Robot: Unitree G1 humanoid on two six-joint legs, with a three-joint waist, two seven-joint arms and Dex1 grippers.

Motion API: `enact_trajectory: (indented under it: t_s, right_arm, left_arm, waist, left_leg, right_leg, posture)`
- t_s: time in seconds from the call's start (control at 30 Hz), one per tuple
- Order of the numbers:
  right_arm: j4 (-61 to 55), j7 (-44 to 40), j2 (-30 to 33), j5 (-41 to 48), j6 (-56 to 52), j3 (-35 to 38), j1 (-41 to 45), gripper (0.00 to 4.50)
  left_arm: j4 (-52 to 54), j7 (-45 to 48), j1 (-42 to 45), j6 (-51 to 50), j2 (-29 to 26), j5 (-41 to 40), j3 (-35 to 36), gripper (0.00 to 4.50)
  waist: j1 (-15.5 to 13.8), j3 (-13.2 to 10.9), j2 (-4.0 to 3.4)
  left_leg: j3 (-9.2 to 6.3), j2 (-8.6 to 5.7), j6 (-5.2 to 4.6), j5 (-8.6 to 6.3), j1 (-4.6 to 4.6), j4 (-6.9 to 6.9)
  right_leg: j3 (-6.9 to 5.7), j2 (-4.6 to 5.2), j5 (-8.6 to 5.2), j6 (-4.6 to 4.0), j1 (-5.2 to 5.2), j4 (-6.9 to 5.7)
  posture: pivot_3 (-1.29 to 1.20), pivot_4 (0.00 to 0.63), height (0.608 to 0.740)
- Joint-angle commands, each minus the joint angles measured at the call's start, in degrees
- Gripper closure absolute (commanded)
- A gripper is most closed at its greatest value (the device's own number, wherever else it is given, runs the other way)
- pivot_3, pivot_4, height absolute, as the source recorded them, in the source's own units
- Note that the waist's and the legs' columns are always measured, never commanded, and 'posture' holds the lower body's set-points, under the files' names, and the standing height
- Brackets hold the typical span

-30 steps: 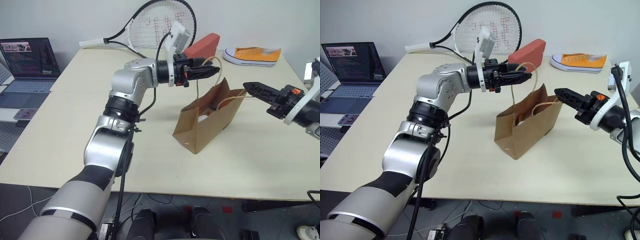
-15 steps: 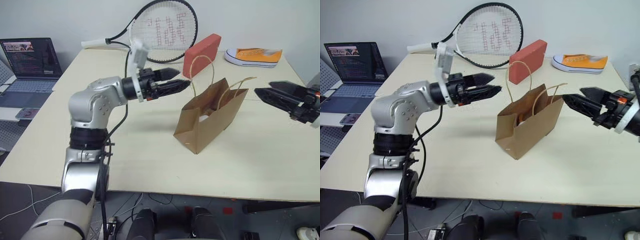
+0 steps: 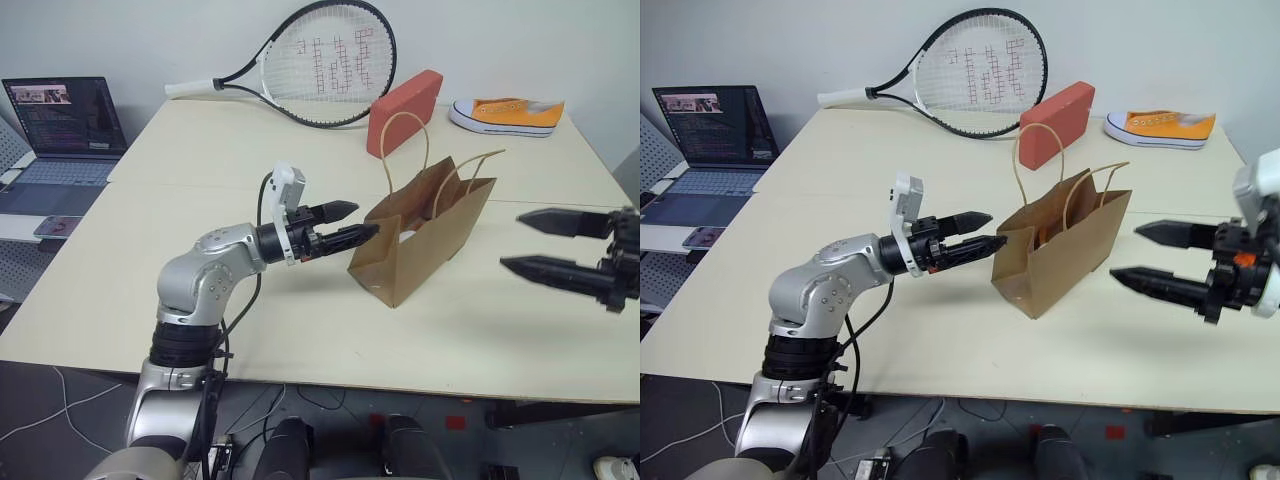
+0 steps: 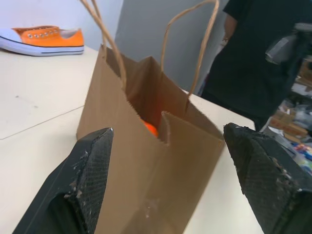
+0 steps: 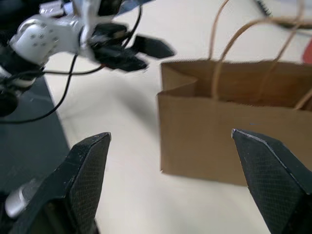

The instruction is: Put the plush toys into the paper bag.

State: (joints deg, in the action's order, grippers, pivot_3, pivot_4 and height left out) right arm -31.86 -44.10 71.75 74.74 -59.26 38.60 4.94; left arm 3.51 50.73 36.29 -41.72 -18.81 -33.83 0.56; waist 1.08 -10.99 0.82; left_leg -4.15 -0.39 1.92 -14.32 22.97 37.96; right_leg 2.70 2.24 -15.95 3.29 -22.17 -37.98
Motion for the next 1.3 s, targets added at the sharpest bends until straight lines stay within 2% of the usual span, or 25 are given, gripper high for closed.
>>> enact_trajectory:
  t_s: [0.03, 0.2, 0.33, 0.77, 1.1, 1.2, 1.3]
  right_arm:
    - [-2.1, -1.3, 0.3, -1.1, -0.1, 2.1, -0.4, 0.35]
    - [-2.9, -1.4, -0.3, -2.5, 0.0, 2.3, -1.1, 0.35]
    - [-2.8, -1.2, -0.2, -2.6, 0.0, 2.5, -0.9, 0.31]
    - [-2.8, -1.7, 1.0, -1.8, -0.4, 1.5, 0.7, 0.31]
    - [-2.8, -2.0, 1.3, -1.5, -1.1, 1.0, 1.5, 0.31]
    - [-3.2, -2.5, 1.4, -2.4, -1.2, 1.4, 1.1, 0.31]
    - [-4.5, -4.1, -0.1, -7.5, 2.1, 1.6, -0.1, 0.31]
  left_arm:
    - [0.6, 1.9, -1.1, 2.4, 0.1, -0.4, -1.0, 0.63]
    - [1.3, 3.9, -2.6, 4.7, -0.3, -0.7, -1.6, 0.63]
    - [0.9, 3.0, -3.0, 7.6, 0.2, -0.1, -0.8, 0.05]
    - [0.6, 1.4, -4.9, 12.0, 3.5, 2.6, -5.5, 0.05]
    - [-0.2, 1.4, -5.1, 15.2, 4.0, 6.6, -9.5, 0.05]
    - [-0.7, 0.6, -5.1, 15.7, 5.0, 7.5, -10.3, 0.05]
    - [-2.1, -0.8, -4.6, 17.0, 6.1, 9.6, -11.0, 0.05]
  waist:
    - [0.0, 0.0, 0.00]
    - [-0.2, 0.0, 0.00]
    - [-0.2, 0.0, 0.00]
    - [-0.6, 0.0, 0.00]
    - [-0.8, 0.0, 0.00]
    - [-0.9, 0.0, 0.00]
    - [-1.0, 0.0, 0.01]
  left_leg:
    - [0.00, 0.01, 0.00, 0.00, -0.01, 0.00]
    - [-0.02, 0.01, 0.00, 0.00, 0.01, 0.00]
    - [-0.02, 0.01, 0.00, 0.00, 0.00, 0.01]
    - [-0.02, 0.00, 0.00, 0.00, 0.00, 0.01]
    - [-0.02, 0.00, 0.00, 0.00, 0.00, 0.00]
    - [-0.02, 0.00, 0.00, 0.00, 0.00, 0.00]
    - [-0.02, -0.01, 0.00, 0.00, 0.00, 0.01]
  right_leg:
    - [0.00, 0.00, 0.00, 0.00, 0.00, 0.00]
    - [-0.01, 0.00, 0.00, 0.00, 0.00, 0.00]
    - [-0.01, 0.00, 0.00, 0.00, 0.01, 0.00]
    - [-0.01, -0.01, 0.00, 0.00, 0.01, 0.01]
    - [-0.02, -0.01, 0.00, 0.00, 0.01, 0.02]
    - [-0.02, -0.01, 0.00, 0.00, 0.01, 0.02]
    - [-0.02, -0.01, 0.00, 0.00, 0.02, 0.02]
  posture:
    - [0.00, 0.150, 0.740]
    - [0.00, 0.150, 0.740]
    - [0.00, 0.150, 0.740]
    - [0.00, 0.150, 0.740]
    - [0.00, 0.150, 0.740]
    - [0.00, 0.150, 0.740]
    - [0.00, 0.150, 0.740]
